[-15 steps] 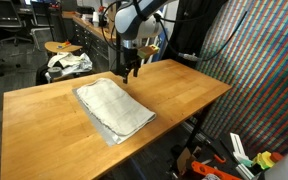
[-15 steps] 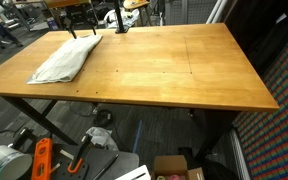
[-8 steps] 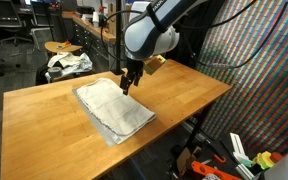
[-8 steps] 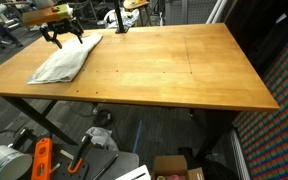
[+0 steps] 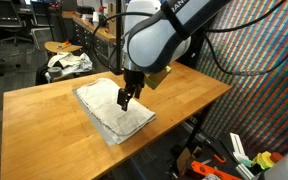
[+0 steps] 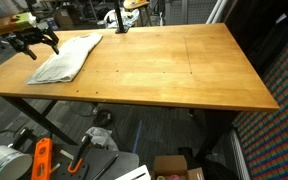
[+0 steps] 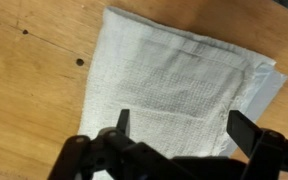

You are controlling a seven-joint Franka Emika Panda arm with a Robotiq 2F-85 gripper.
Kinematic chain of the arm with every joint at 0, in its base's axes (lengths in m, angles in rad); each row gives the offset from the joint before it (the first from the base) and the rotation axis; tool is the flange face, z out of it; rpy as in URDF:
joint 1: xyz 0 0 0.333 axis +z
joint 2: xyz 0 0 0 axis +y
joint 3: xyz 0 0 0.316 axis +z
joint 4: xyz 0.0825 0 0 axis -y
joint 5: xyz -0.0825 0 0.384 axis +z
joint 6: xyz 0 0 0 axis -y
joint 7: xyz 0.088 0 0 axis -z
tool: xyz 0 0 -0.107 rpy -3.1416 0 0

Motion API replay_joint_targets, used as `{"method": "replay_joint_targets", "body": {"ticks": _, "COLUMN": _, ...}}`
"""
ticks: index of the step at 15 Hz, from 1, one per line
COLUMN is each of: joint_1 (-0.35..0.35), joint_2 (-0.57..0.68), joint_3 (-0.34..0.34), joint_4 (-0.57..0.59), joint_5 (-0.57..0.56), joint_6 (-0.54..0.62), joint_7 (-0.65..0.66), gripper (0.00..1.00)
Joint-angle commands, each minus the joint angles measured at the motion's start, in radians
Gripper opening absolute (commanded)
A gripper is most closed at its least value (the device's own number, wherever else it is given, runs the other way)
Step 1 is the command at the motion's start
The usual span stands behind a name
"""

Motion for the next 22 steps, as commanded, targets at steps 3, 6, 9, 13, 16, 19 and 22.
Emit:
{"method": "replay_joint_targets", "body": {"ticks": 3, "joint_1": 0.047, "joint_2": -0.009, "joint_3": 0.031, "joint_4": 0.072, "joint_5": -0.055, "joint_6": -0.011, "joint_7": 0.2, "gripper": 1.0}}
{"method": "replay_joint_targets", "body": {"ticks": 6, "joint_1": 0.062, "joint_2": 0.042, "joint_3": 0.041, "joint_4": 0.172, "joint_5": -0.136, "joint_6": -0.073, "joint_7": 0.311, "gripper": 1.0}}
{"method": "replay_joint_targets", "body": {"ticks": 9, "joint_1": 0.082, "joint_2": 0.101, "joint_3": 0.043, "joint_4": 0.277, "joint_5": -0.184, "joint_6": -0.149, "joint_7": 0.375, "gripper": 1.0}}
{"method": "replay_joint_targets", "body": {"ticks": 13, "joint_1": 0.118, "joint_2": 0.178, "joint_3": 0.038, "joint_4": 0.399, "joint_5": -0.198, "joint_6": -0.236, "joint_7": 0.407, "gripper": 1.0}}
{"method": "replay_joint_targets", "body": {"ticks": 16, "joint_1": 0.13, "joint_2": 0.223, "joint_3": 0.033, "joint_4": 0.46, "joint_5": -0.16, "joint_6": -0.244, "joint_7": 0.405, "gripper": 1.0}}
{"method": "replay_joint_targets", "body": {"ticks": 19, "joint_1": 0.13, "joint_2": 0.198, "joint_3": 0.028, "joint_4": 0.399, "joint_5": -0.167, "joint_6": -0.216, "joint_7": 0.388, "gripper": 1.0}}
{"method": "replay_joint_targets", "body": {"ticks": 22, "joint_1": 0.129, "joint_2": 0.199, "joint_3": 0.026, "joint_4": 0.394, "joint_5": -0.167, "joint_6": -0.216, "joint_7": 0.388, "gripper": 1.0}}
